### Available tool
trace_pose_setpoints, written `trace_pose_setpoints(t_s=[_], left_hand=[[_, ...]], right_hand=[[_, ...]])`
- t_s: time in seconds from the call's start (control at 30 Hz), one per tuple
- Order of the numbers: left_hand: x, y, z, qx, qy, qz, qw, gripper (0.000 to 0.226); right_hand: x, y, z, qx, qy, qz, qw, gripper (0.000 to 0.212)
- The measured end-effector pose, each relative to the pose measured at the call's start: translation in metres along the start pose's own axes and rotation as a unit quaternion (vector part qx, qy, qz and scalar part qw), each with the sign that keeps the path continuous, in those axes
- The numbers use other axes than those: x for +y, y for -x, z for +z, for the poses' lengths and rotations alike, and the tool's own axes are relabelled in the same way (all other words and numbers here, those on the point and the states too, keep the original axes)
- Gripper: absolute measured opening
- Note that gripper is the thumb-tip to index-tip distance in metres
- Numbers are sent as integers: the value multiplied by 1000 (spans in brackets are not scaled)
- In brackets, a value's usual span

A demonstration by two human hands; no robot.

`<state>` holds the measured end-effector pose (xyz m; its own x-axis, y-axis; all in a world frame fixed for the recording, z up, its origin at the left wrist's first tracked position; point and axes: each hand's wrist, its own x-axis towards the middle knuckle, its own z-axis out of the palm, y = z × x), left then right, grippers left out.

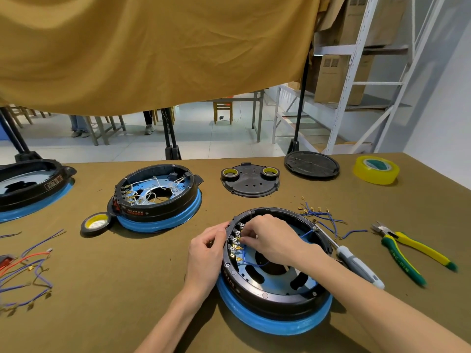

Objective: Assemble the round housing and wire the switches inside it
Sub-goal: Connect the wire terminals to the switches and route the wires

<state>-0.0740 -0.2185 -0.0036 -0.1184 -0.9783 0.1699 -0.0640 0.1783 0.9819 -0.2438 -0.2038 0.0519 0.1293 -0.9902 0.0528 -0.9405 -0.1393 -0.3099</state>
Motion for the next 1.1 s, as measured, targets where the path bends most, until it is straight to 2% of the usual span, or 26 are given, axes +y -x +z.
trace_pose_setpoints(t_s=[0.37,0.5,0.67,0.83,1.1], left_hand=[[4,8,2,-4,-2,3,1000,27],[4,8,2,5,-13,7,1000,27],[3,7,2,7,-21,15,1000,28],[4,8,2,15,-25,12,1000,27],[2,9,4,24,-33,10,999,28]], right_hand=[[-25,-5,3,-2,130,29,991,16],[-20,-4,0,-12,-53,87,995,11],[-9,0,-4,-34,-232,146,961,7],[-6,1,-1,-21,-297,160,941,8],[-6,-1,1,-17,-313,165,935,7]])
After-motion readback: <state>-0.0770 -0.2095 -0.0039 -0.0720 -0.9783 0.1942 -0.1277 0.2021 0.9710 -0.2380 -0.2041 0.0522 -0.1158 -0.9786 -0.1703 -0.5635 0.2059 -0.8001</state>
